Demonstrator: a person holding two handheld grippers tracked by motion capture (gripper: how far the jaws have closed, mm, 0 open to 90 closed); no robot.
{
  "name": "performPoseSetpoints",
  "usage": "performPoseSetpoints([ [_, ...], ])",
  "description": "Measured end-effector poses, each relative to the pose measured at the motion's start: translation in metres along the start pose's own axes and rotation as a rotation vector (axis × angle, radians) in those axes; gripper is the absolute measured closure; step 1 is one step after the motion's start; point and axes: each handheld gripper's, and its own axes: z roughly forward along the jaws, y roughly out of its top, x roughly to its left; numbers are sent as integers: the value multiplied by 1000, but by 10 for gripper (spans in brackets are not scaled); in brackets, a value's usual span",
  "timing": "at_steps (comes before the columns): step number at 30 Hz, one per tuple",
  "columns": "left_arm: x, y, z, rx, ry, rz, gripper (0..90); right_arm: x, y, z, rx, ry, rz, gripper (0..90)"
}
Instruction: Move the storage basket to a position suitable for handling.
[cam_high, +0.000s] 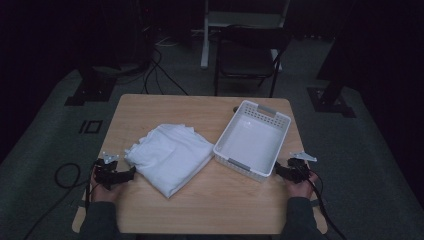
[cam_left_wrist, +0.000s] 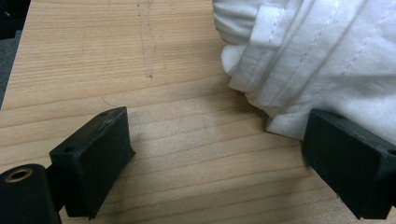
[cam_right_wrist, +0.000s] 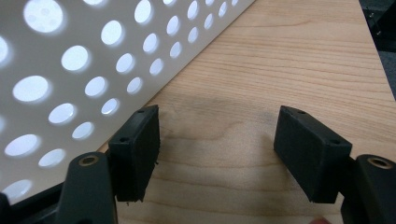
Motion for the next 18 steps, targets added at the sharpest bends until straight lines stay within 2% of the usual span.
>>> performPoseSetpoints([
  [3, 0, 0, 0, 0, 2, -1, 80, 1, 0, 0, 0, -5, 3, 305],
  [5, 0, 0, 0, -1, 2, -2, 80, 1, -1, 0, 5, 5, -7, 264],
  [10, -1, -1, 0, -1, 5, -3, 81, 1, -1, 0, 6, 7, -9, 264],
  [12, -1, -1, -1, -1, 5, -5, 82, 1, -1, -1, 6, 5, -7, 278],
  [14, -1, -1, -1, -1, 6, -5, 83, 1, 0, -3, 11, -3, 1, 338],
  [17, -1, -1, -1, -3, 6, -5, 88, 0, 0, -5, 17, 0, 18, 350],
  [18, -2, -1, -2, -7, 3, -3, 121, 0, 0, -9, 4, 12, 35, 359],
])
